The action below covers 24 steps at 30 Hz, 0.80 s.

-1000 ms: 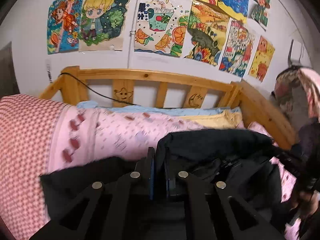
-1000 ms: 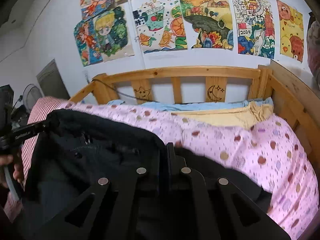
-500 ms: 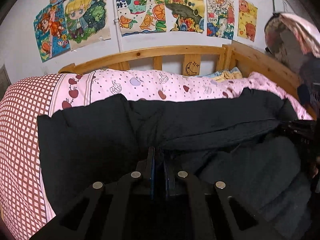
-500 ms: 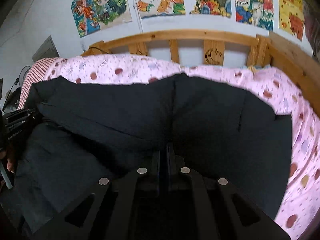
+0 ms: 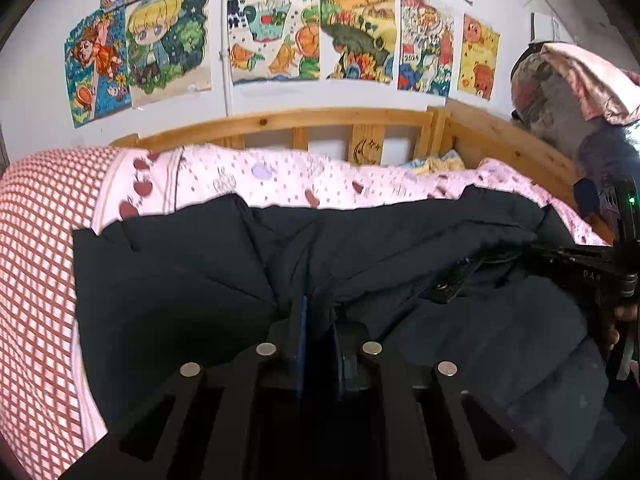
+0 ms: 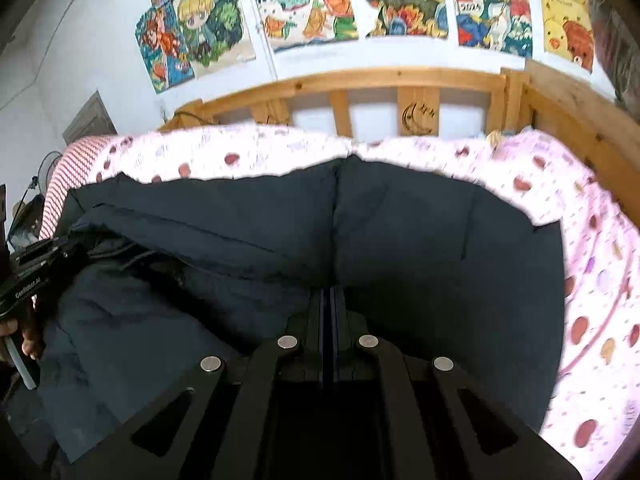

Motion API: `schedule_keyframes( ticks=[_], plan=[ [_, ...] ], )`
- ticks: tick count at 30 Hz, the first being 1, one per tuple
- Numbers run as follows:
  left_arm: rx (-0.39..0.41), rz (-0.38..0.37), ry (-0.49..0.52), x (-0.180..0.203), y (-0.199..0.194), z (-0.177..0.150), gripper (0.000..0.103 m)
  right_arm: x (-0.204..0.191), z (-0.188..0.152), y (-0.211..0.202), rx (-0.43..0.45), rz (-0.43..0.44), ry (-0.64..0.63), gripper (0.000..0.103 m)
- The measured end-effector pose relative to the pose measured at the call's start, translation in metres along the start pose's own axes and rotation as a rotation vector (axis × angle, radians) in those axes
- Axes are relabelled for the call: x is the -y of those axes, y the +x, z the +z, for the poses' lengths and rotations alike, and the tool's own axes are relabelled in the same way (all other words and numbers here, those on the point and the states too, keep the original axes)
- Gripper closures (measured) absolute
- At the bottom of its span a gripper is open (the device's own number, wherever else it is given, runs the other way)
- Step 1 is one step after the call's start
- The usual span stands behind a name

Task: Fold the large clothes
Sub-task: 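Grasp the jacket's hem with both grippers and lift it toward the collar, then carry the held hem over the collar and lower it with both grippers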

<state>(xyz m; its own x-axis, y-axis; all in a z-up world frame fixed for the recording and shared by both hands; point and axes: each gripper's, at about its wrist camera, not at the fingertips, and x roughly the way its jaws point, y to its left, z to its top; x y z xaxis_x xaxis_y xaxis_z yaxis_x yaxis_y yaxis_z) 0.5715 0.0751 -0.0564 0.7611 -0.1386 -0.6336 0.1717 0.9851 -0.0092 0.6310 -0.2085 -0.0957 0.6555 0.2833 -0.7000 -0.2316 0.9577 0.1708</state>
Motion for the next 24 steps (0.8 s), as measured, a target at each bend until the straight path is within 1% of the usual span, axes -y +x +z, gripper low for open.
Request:
schedule_keyframes(
  ticks=[3,5,6,7,8,9,11,13,14,17,18,19,21,23,24],
  plan=[
    [0.039,-0.009,0.0,-0.001,-0.012,0.005,0.091,0.005,0.011,-0.017,0.041,-0.017,-0.003,0.1],
    [0.1,-0.026,-0.003,-0.002,-0.027,0.009,0.09,0.012,0.022,-0.032,0.093,-0.013,0.016,0.1],
    [0.128,-0.033,-0.005,-0.002,-0.033,0.011,0.088,0.013,0.026,-0.037,0.114,-0.011,0.026,0.1],
    [0.159,-0.041,-0.008,-0.003,-0.039,0.014,0.083,0.015,0.034,-0.041,0.137,-0.006,0.036,0.1],
    [0.191,-0.047,-0.013,-0.003,-0.044,0.019,0.08,0.015,0.038,-0.042,0.147,-0.004,0.041,0.1],
    [0.204,-0.049,-0.019,-0.003,-0.046,0.024,0.078,0.014,0.047,-0.041,0.156,0.002,0.046,0.1],
    [0.213,-0.055,-0.043,-0.002,-0.042,0.041,0.078,0.007,0.06,-0.036,0.164,0.025,0.052,0.1],
    [0.203,-0.078,-0.074,-0.001,-0.033,0.057,0.078,-0.002,0.072,-0.023,0.147,0.083,0.059,0.1],
    [0.184,-0.097,-0.096,-0.001,-0.024,0.066,0.078,-0.009,0.075,-0.014,0.135,0.113,0.064,0.1],
    [0.104,-0.15,-0.154,-0.003,0.002,0.079,0.078,-0.027,0.076,0.007,0.093,0.183,0.068,0.1],
    [0.066,-0.172,-0.167,-0.004,0.014,0.08,0.078,-0.03,0.075,0.012,0.078,0.199,0.066,0.1],
    [0.043,-0.186,-0.171,-0.003,0.02,0.08,0.078,-0.034,0.073,0.019,0.06,0.219,0.059,0.1],
    [-0.021,-0.237,-0.166,-0.001,0.035,0.073,0.078,-0.041,0.064,0.028,0.02,0.245,0.035,0.1],
    [-0.07,-0.285,-0.12,0.004,0.044,0.06,0.083,-0.045,0.054,0.035,-0.031,0.258,0.0,0.1],
    [-0.094,-0.302,-0.085,0.007,0.048,0.052,0.087,-0.049,0.046,0.041,-0.073,0.261,-0.034,0.1]
  ],
)
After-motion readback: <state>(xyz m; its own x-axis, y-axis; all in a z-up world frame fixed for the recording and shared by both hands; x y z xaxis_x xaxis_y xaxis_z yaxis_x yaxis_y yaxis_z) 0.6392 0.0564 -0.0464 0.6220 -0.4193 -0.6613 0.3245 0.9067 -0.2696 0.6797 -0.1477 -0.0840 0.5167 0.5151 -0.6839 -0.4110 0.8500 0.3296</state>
